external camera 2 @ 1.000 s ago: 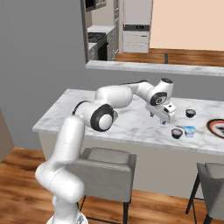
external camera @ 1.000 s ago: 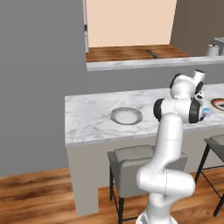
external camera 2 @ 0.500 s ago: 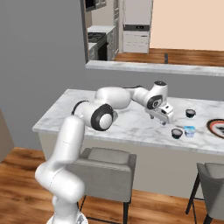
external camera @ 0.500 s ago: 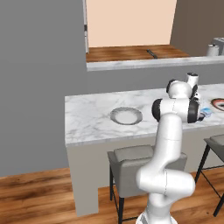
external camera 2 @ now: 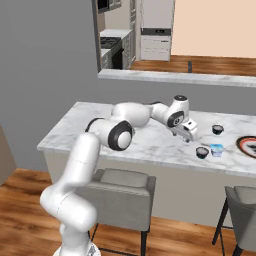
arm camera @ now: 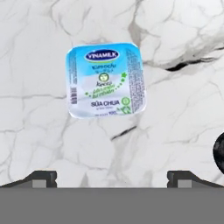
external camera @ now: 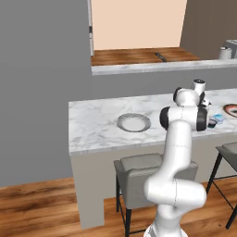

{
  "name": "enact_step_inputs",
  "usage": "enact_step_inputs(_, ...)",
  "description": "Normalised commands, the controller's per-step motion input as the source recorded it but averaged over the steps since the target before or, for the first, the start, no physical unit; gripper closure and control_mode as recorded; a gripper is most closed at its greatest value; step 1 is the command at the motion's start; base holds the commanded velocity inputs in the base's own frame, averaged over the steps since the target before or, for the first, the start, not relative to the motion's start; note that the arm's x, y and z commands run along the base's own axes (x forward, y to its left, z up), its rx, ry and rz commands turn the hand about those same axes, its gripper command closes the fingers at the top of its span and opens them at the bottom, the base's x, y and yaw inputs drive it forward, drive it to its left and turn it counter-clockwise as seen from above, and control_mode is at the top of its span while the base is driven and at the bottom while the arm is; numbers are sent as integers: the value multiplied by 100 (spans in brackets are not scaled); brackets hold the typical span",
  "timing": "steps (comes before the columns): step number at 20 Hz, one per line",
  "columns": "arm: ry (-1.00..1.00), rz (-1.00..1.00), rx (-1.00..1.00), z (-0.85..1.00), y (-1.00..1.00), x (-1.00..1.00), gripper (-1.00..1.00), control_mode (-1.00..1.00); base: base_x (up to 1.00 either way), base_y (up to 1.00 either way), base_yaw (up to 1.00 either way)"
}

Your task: Place two yogurt containers on each plate.

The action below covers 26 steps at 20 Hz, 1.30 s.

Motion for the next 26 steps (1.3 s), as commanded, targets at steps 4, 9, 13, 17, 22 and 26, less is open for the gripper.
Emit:
enact_step_inputs(4, 0, 0, 0, 0, -25, 32, -100, -100, 0, 0, 0)
enact_step_inputs(9, 0, 0, 0, 0, -26, 25, -100, -100, 0, 0, 0)
enact_step_inputs(13, 0, 0, 0, -2, -7, 14, -100, -100, 0, 0, 0)
enact_step_inputs(17, 0, 0, 0, -26, 0, 0, -100, -100, 0, 0, 0)
enact_step_inputs(22, 0, 0, 0, -35, 0, 0, -100, -100, 0, 0, 0)
enact_step_inputs(26, -1, 0, 0, -27, 0, 0, -100, -100, 0, 0, 0)
